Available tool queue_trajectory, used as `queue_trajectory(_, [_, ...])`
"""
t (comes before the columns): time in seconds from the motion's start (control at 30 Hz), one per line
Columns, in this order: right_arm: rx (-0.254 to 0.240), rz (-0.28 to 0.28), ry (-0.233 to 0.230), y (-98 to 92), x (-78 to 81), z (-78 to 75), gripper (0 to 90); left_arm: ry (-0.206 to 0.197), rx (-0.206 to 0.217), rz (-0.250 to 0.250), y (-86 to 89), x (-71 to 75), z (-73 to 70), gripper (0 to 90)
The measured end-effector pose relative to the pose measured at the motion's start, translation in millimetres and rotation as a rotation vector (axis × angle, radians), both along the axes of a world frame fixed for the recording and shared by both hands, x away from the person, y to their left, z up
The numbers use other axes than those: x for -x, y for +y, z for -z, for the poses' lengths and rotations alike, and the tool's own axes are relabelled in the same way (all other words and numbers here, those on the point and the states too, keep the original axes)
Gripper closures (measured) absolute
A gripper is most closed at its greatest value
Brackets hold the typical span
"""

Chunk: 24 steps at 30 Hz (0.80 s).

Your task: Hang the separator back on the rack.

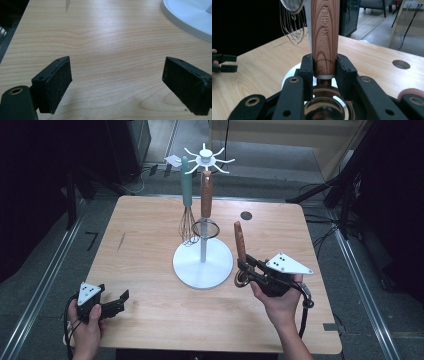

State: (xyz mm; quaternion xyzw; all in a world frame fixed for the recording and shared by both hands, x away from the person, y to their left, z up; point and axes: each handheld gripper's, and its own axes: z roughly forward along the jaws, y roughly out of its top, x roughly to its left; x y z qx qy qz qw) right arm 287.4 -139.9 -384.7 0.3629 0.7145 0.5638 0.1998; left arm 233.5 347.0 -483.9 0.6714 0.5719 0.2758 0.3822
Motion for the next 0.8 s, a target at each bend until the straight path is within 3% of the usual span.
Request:
queue_trajectory(0.1, [-0.009,-0.004,-0.014,2.4,-0.9,-5.8,71.3,0.005,0.015,0.007,-0.2,-0.3,0.4,9.0])
queue_trajectory(0.37, [-0.023,-0.012,-0.038,6.4,-4.5,-20.9,71.3,-0.014,-0.011,-0.004,-2.1,1.9,-0.2,8.4])
queue_trajectory(0.8, [-0.060,-0.012,-0.082,7.9,-10.4,-43.5,71.3,-0.020,-0.003,-0.003,-1.0,2.7,-0.4,8.4])
